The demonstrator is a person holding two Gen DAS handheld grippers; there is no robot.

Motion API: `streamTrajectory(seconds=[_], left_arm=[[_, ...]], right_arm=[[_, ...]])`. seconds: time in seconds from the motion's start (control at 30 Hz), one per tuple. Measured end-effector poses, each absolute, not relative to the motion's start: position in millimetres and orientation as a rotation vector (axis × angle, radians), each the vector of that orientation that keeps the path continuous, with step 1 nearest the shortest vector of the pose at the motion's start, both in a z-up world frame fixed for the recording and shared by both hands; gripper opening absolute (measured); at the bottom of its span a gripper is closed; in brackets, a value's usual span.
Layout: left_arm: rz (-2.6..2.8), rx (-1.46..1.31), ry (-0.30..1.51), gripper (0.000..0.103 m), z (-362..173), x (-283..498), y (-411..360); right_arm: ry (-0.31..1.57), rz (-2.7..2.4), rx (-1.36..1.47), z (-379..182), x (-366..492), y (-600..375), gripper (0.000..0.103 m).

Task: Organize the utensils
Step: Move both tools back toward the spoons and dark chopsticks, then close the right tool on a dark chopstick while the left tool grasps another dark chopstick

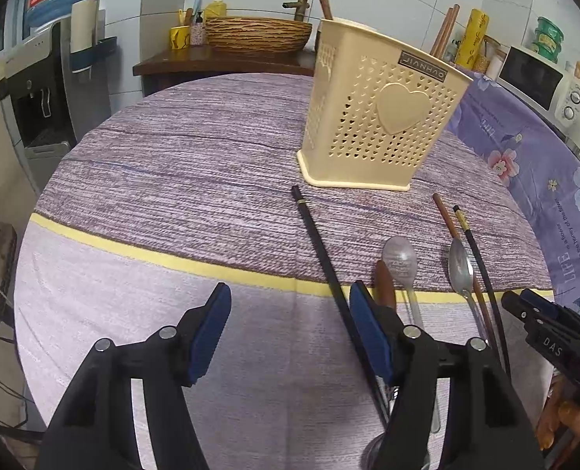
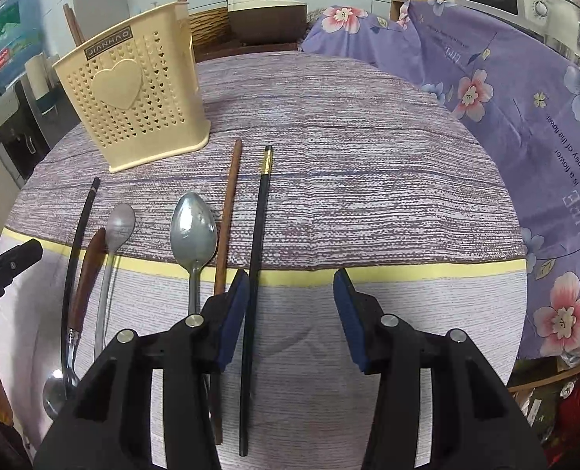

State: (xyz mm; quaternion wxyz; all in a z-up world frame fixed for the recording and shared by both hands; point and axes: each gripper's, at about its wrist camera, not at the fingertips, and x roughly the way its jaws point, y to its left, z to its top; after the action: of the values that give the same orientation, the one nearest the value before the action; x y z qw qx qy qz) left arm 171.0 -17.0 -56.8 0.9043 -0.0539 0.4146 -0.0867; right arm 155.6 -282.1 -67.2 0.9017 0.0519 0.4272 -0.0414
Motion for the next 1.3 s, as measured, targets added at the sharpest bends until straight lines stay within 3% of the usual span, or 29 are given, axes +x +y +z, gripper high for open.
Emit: streamTrajectory(seconds=[0.17, 0.3, 0.53, 0.9, 1.3], left_arm=[[-0.204, -0.116, 0.900, 0.047, -60.7, 191.4, -32.3], [-0.187, -0.081, 0.923, 0.044, -65.0, 207.8, -45.5], [-0.130, -0.092, 0.946, 0.038, -72.1, 222.8, -45.1], [-0.064, -0.077, 0.936, 0.032, -75.8, 235.9, -51.9], [-0.046, -0.108, 0.950, 0.010, -74.7, 255.2, -49.5]], right_arm=[[0.888, -0.023, 0.126, -64.7, 170.2, -276.9, 0.047], [0.887, 0.015, 0.140, -59.7, 189.3, -278.7, 0.045], [0.931, 0.019, 0.120, -65.4, 234.8, -278.1, 0.035], [0.949, -0.008, 0.101, -74.0, 263.7, -274.8, 0.030], [0.934, -0.043, 0.079, -77.0, 295.1, -270.9, 0.009]])
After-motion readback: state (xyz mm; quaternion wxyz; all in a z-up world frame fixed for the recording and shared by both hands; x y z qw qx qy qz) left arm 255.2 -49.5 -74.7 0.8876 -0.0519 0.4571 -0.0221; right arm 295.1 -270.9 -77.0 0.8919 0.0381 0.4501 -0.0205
